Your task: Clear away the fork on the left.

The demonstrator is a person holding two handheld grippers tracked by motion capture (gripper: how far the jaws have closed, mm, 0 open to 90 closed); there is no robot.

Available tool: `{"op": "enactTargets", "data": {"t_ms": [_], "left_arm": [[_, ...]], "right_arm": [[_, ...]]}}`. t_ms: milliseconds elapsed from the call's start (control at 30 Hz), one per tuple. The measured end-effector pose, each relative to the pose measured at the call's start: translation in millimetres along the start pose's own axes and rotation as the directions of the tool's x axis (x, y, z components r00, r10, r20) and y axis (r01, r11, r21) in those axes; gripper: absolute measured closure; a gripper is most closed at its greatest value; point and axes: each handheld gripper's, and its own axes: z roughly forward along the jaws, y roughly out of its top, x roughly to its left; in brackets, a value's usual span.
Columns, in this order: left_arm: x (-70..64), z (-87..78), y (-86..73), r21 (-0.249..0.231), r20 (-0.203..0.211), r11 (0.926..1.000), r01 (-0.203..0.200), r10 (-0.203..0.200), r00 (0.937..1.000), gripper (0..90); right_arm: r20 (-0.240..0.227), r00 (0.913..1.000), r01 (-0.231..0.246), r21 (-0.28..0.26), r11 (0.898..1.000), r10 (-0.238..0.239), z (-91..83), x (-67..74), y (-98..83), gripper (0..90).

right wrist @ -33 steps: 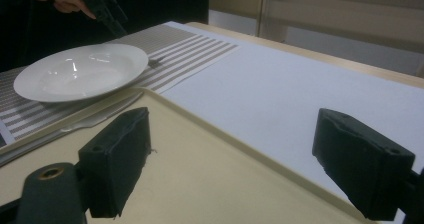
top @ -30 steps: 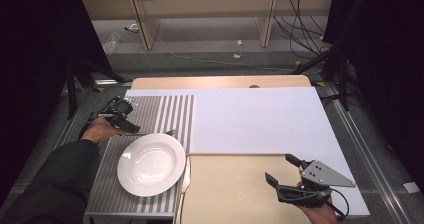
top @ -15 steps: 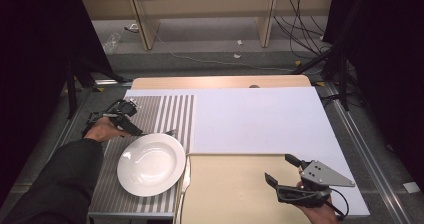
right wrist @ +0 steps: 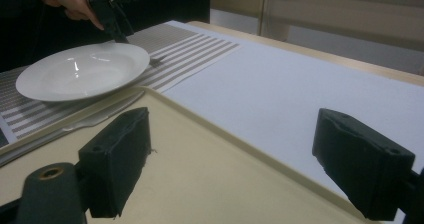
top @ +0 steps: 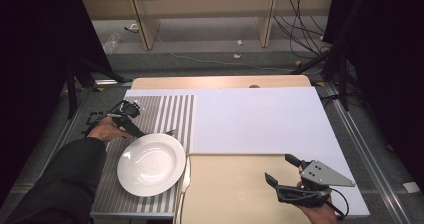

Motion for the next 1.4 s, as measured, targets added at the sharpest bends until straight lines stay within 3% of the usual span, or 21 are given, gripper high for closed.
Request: {"op": "enactTargets", "data": {"t_ms": [567,1000,1400], "left_arm": [[-5.6,7.8,4.7,0.039,0.008,0.9984,-0.042,0.042,0.9991,32.7],[-6.2,8.5,8.5,0.041,0.042,0.9955,-0.085,0.083,0.9956,40.2],[-0.5,9.9,8.3,0.039,0.101,0.9963,-0.077,0.073,0.9922,46.0]], "right_arm": [[0.000,1.0000,0.000,0.000,1.000,0.000,0.2,0.0,0.0,16.5],[0.002,1.0000,-0.001,0.003,1.000,0.001,0.3,0.0,0.0,16.6],[-0.001,1.0000,0.000,0.002,1.000,0.000,0.1,-0.1,0.0,16.6]]}}
